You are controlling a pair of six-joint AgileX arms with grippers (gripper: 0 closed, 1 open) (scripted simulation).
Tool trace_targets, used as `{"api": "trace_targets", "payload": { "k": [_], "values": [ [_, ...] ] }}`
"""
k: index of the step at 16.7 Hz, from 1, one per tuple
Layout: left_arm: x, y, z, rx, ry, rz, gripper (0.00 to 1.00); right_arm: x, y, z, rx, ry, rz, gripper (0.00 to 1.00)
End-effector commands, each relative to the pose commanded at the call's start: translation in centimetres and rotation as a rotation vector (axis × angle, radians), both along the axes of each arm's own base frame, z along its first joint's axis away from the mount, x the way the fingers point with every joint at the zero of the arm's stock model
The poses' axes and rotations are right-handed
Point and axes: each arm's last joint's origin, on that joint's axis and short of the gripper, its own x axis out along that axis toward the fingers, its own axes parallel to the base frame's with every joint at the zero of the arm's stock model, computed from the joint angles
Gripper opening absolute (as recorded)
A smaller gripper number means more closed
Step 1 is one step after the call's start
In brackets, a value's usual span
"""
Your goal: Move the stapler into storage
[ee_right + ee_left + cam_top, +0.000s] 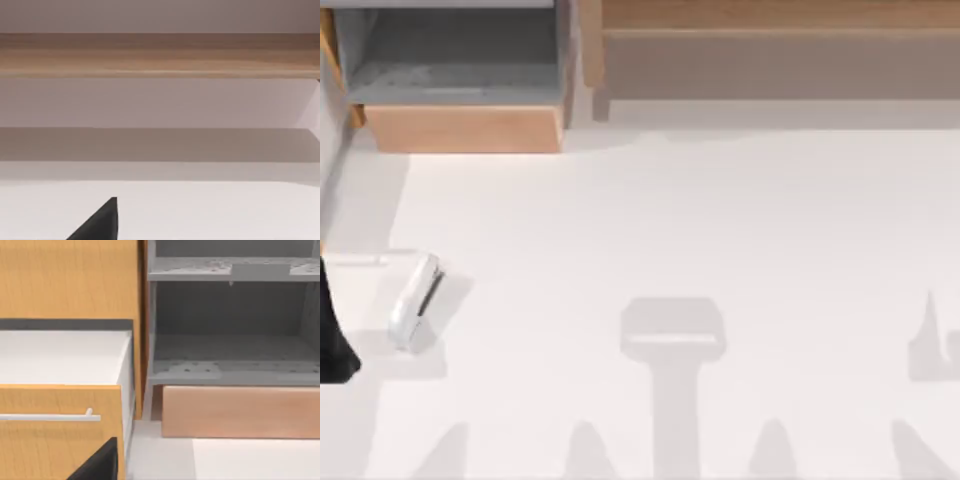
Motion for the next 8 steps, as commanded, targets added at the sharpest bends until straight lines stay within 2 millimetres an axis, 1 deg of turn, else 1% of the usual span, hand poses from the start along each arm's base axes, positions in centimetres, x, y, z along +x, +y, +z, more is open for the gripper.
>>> {"api": "trace_targets", "payload": {
  "k": [2,4,6,8],
  "values": [
    [0.0,0.0,0.0,0.000,0.000,0.000,1.00,0.0,0.0,0.0,0.000,0.000,0.000,1.00],
    [0.0,0.0,0.5,0.002,0.025,-0.005,1.00,0.0,0.0,0.0,0.000,0.000,0.000,1.00],
    [0.2,-0.1,1.5,0.008,0.084,-0.014,1.00,0.0,0.0,0.0,0.000,0.000,0.000,1.00],
    [0.7,-0.3,3.0,0.017,0.177,-0.027,1.00,0.0,0.0,0.0,0.000,0.000,0.000,1.00]
  ]
}}
